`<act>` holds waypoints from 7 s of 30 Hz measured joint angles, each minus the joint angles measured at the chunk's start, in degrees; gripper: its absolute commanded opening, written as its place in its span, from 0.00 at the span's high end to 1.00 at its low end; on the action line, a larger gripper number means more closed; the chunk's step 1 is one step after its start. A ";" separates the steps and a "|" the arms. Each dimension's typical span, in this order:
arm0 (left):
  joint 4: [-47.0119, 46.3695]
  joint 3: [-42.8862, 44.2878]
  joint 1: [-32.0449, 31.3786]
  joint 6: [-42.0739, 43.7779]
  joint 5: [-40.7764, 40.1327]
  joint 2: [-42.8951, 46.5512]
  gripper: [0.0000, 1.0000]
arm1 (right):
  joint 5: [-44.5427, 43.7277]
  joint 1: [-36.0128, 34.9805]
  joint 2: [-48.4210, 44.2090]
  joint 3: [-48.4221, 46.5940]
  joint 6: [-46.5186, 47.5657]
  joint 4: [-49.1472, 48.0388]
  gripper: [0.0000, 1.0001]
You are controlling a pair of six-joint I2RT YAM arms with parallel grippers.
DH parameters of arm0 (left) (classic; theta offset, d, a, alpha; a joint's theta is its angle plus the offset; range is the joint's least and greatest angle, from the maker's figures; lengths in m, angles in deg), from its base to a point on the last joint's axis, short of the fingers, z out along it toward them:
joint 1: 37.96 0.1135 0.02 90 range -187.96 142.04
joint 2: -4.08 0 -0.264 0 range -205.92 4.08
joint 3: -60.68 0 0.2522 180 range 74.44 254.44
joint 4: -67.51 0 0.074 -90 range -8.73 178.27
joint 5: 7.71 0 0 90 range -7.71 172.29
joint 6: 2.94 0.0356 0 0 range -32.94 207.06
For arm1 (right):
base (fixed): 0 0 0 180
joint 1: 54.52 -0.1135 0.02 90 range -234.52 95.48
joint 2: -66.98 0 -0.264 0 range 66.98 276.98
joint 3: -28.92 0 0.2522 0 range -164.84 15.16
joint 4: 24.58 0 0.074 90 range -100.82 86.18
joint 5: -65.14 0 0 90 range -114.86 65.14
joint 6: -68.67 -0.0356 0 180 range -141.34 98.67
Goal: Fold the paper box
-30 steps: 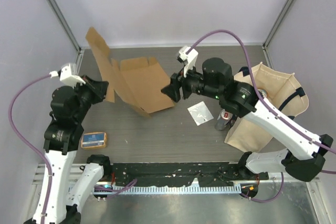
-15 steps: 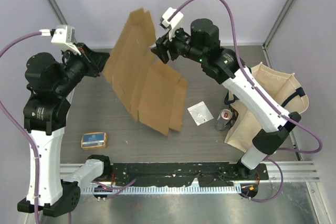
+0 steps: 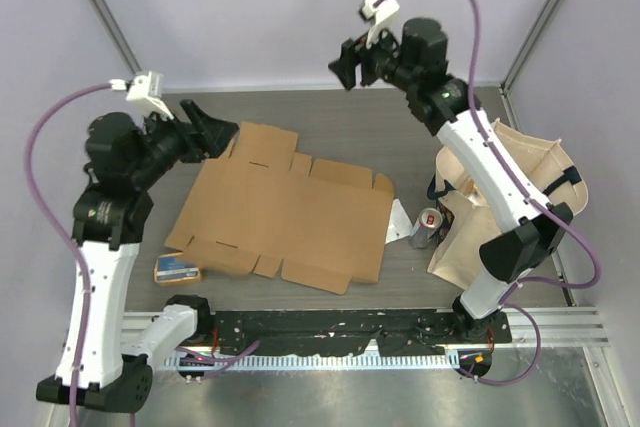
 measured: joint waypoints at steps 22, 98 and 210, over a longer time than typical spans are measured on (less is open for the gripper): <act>26.08 -36.48 0.04 -44.68 -18.29 20.00 0.00 | 4.68 -0.87 26.18 12.76 -10.03 6.60 0.11; 2.12 3.91 10.93 -14.25 -10.16 -50.34 0.21 | -19.08 -2.47 -0.63 43.06 -38.73 -18.38 0.50; -19.52 3.34 4.79 16.52 25.55 -38.56 1.00 | 36.81 1.66 35.15 -22.64 7.91 17.14 0.50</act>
